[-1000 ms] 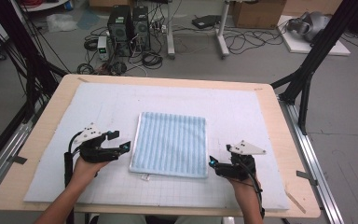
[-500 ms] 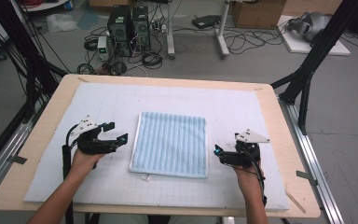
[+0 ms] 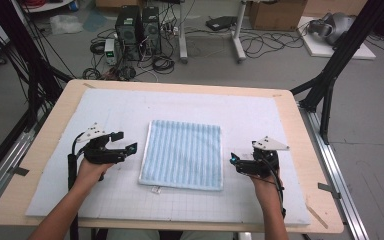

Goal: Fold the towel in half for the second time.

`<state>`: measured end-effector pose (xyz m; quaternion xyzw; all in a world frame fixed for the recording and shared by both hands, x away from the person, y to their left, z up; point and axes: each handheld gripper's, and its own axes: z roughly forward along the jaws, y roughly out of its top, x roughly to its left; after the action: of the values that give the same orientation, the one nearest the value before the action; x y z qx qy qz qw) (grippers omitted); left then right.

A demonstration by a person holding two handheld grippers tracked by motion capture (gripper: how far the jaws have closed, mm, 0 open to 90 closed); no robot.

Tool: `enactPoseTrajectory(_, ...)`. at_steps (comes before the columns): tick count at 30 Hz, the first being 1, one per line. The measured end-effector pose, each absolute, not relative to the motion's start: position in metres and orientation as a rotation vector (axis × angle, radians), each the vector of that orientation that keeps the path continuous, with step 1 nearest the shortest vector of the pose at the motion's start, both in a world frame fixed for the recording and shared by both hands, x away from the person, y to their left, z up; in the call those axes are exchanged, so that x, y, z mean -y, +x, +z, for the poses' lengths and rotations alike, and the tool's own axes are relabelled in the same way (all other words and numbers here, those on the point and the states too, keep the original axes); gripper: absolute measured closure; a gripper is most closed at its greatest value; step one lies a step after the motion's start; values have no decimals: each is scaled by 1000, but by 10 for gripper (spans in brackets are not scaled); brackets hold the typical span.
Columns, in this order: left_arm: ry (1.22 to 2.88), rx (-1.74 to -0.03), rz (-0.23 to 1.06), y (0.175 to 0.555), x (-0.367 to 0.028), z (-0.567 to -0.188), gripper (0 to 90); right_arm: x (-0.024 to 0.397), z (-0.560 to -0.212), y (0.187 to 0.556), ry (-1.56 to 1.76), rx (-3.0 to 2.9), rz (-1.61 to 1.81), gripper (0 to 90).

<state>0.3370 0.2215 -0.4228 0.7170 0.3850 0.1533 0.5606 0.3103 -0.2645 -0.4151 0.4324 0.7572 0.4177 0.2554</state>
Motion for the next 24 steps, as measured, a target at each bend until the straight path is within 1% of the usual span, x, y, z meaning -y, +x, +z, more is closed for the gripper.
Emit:
enactPoseTrajectory(6, 1722, -912, 348, 341, -218, -423, 190, 261, -416, 312, 1155, -2081, 1132, 108)
enactPoseTrajectory(8, 1710, -917, 348, 345, -218, -419, 190, 261, -417, 313, 1156, -2090, 1133, 108)
enactPoseTrajectory(10, 1693, -938, 370, 353, -217, -414, 190, 262, -417, 313, 1158, -2093, 1142, 108)
enactPoseTrajectory(14, 1672, -978, 356, 372, -215, -409, 190, 266, -416, 314, 1178, -2089, 1159, 108)
enactPoseTrajectory(16, 1698, -984, 352, 381, -212, -407, 190, 267, -415, 314, 1173, -2086, 1165, 108)
enactPoseTrajectory(20, 1758, -977, 366, 401, -203, -403, 242, 266, -416, 314, 1171, -2102, 1170, 108)
enactPoseTrajectory(22, 1764, -996, 352, 413, -201, -404, 248, 265, -416, 314, 1178, -2116, 1169, 108)
enactPoseTrajectory(24, 1780, -1001, 336, 424, -199, -406, 274, 265, -416, 314, 1169, -2121, 1170, 108)
